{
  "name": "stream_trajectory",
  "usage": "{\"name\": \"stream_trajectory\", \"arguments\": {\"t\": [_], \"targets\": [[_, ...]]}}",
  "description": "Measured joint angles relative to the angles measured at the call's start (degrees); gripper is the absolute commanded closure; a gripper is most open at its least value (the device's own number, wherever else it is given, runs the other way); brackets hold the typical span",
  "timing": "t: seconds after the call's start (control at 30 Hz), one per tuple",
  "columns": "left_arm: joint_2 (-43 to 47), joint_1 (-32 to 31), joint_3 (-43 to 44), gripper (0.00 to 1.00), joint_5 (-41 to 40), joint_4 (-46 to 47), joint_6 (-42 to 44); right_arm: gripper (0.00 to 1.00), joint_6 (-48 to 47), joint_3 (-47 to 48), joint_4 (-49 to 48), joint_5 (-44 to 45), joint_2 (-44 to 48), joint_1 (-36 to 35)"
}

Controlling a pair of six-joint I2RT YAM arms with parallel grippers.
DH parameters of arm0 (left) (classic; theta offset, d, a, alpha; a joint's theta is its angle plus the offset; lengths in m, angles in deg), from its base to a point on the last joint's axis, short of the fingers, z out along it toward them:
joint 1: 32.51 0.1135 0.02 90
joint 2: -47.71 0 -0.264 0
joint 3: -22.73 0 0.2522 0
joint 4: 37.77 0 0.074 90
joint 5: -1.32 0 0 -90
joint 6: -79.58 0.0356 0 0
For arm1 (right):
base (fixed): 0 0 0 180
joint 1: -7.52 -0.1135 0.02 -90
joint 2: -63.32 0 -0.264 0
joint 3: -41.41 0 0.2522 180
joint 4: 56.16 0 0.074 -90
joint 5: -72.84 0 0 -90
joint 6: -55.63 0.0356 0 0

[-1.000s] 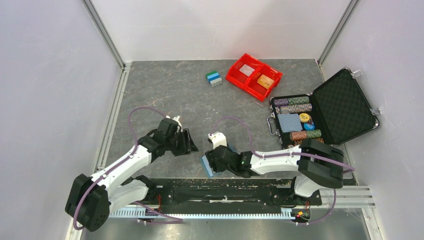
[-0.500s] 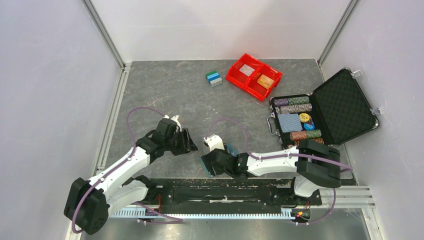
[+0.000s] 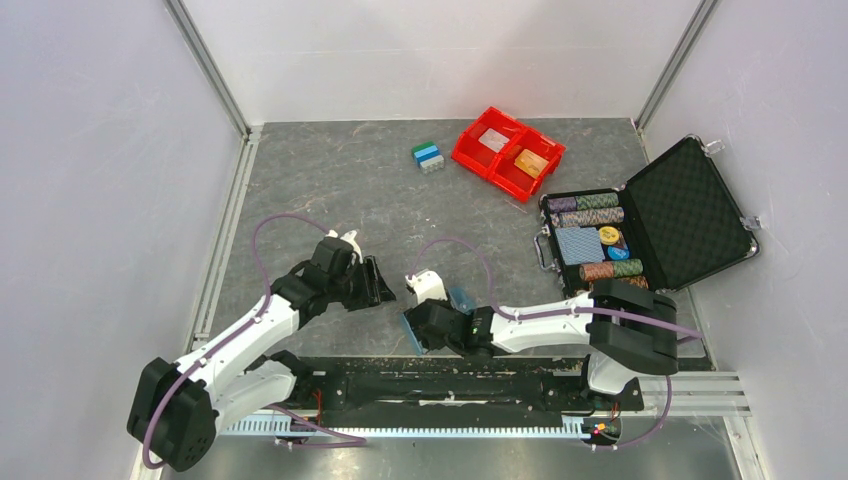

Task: Take the credit cards out of the card holder
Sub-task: Remove the credit card from the card holder.

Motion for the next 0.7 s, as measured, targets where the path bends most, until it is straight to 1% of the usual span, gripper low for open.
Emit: {"name": "stream_trajectory", "arguments": {"t": [0.1,0.2,0.27,0.33,0.43,0.53,0.7], "targets": [[0.00,0.00,-0.02,0.45,0.11,0.02,0.00,0.39,0.26,-0.17,-1.25,-0.61,0.26,0.04],[-0.02,0.00,-0.11,0.45,0.31,0.07,0.00,0.40,0.83,-0.90,-2.71,-1.42,0.63,0.28],[-0.09,0.00,-0.24,0.44,0.42,0.15,-0.02,0.43,1.05,-1.64,-3.74,-1.97,1.14,0.57],[-0.11,0.00,-0.37,0.44,0.44,0.17,0.00,0.50,1.36,-2.54,-4.68,-2.64,1.86,1.09],[-0.17,0.00,-0.61,0.44,0.46,0.33,-0.02,0.53,1.95,-4.04,-6.27,-3.74,3.06,1.95],[-0.57,0.00,-0.72,0.44,0.48,0.48,-0.02,0.53,2.47,-5.03,-7.63,-4.61,3.76,2.54],[-1.36,0.00,-1.03,0.45,1.46,0.96,-0.04,0.49,3.23,-6.86,-9.88,-5.92,4.98,3.41]]}}
